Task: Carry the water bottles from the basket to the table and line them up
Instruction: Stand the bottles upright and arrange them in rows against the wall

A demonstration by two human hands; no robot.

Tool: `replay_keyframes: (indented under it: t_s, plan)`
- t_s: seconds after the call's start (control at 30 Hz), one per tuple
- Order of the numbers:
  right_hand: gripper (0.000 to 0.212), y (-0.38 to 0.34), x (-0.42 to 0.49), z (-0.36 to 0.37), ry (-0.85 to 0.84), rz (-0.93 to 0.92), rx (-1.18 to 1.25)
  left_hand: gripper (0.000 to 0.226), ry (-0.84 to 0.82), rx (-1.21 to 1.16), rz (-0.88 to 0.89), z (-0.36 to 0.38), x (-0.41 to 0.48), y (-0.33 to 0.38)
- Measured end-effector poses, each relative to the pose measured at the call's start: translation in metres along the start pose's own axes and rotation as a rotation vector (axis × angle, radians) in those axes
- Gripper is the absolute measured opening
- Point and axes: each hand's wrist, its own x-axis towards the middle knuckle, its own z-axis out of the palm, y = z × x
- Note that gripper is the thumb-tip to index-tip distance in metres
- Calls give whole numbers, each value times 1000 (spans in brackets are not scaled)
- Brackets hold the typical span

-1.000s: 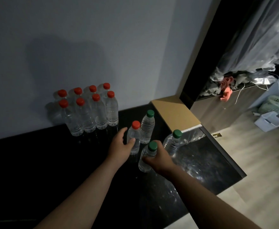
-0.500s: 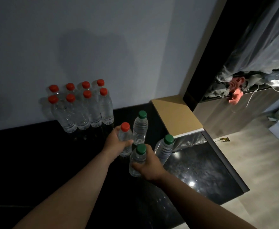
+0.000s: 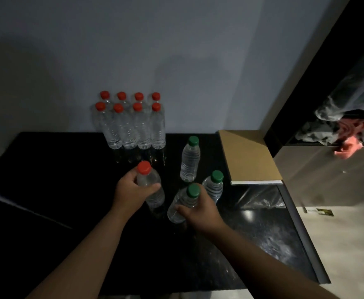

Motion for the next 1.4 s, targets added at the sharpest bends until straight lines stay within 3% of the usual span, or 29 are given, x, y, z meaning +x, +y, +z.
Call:
replay_keyframes:
  t_s: [0.47, 0.67, 0.8, 1.2, 1.4]
  plan:
    - [43, -96, -41, -81, 27, -217, 181, 42, 16, -11, 305, -50, -62, 123]
    - [31, -124, -34, -104, 29, -311, 256, 46, -74, -7, 370, -46, -53, 157]
    - [22, -141, -17, -115, 66, -362, 229, 35, -135, 64, 348, -39, -28, 168]
    - [21, -204, 78, -142, 164, -397, 98, 52, -184, 54, 444, -17, 95, 213]
    - [22, -225, 132, -162, 173, -437, 54, 29, -142, -47, 478, 6, 155, 240]
